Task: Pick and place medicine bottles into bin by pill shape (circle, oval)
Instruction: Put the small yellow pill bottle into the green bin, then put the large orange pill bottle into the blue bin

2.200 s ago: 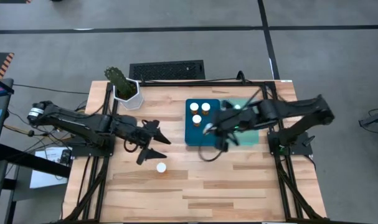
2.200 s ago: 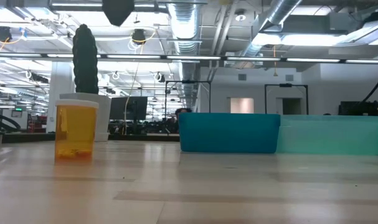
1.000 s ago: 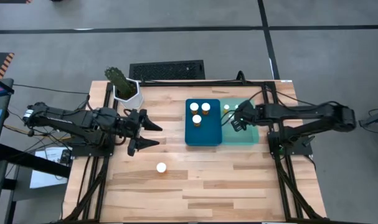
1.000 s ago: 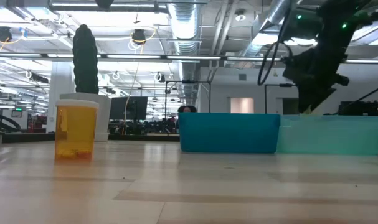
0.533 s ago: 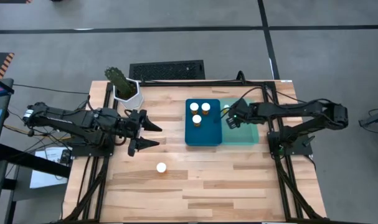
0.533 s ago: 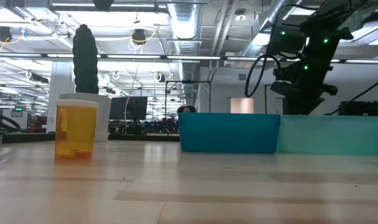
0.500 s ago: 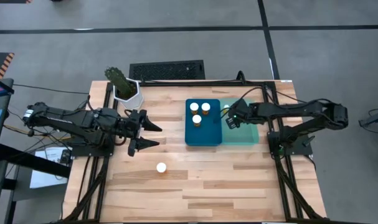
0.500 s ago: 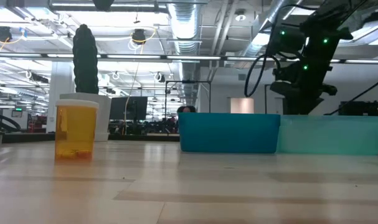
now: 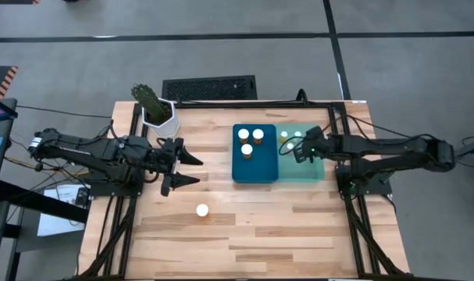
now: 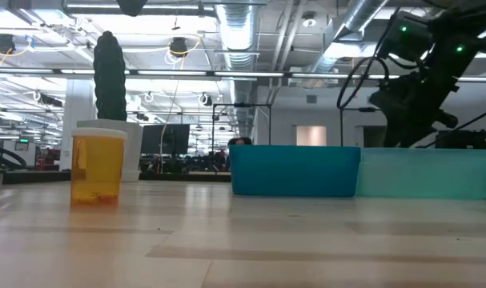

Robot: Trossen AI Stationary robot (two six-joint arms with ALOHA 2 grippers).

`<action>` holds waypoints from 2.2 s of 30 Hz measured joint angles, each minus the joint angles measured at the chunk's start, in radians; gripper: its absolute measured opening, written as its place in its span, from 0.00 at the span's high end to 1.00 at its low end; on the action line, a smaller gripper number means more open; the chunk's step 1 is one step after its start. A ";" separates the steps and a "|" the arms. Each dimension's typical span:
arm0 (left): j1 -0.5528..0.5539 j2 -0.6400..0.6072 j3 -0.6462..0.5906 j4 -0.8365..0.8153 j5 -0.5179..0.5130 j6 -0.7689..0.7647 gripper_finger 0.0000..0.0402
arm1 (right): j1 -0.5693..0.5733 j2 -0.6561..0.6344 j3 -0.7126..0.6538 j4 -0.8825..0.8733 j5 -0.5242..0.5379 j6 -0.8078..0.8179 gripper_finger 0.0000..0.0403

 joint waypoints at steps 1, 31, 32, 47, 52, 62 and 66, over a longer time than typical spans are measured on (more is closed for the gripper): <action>0.000 0.000 0.000 0.000 -0.009 0.000 0.25 | -0.008 -0.002 -0.002 0.000 0.001 -0.005 0.69; 0.000 0.000 0.000 -0.002 -0.027 -0.001 0.25 | -0.028 0.209 0.016 0.043 -0.027 -0.060 0.62; 0.000 0.000 0.000 -0.002 -0.027 -0.001 0.25 | -0.028 0.209 0.016 0.044 -0.027 -0.060 0.60; 0.000 0.000 0.000 -0.002 -0.020 0.000 0.25 | -0.028 0.199 0.052 0.041 -0.037 -0.073 0.42; 0.000 0.000 0.000 -0.003 -0.018 0.000 0.25 | -0.028 0.169 0.111 -0.030 -0.037 -0.098 0.42; 0.000 0.000 0.000 -0.076 0.041 -0.027 0.25 | 0.018 0.053 0.303 -0.335 -0.021 -0.110 0.42; 0.000 0.000 0.000 -0.089 0.050 -0.027 0.25 | 0.032 0.019 0.339 -0.411 -0.013 -0.088 0.42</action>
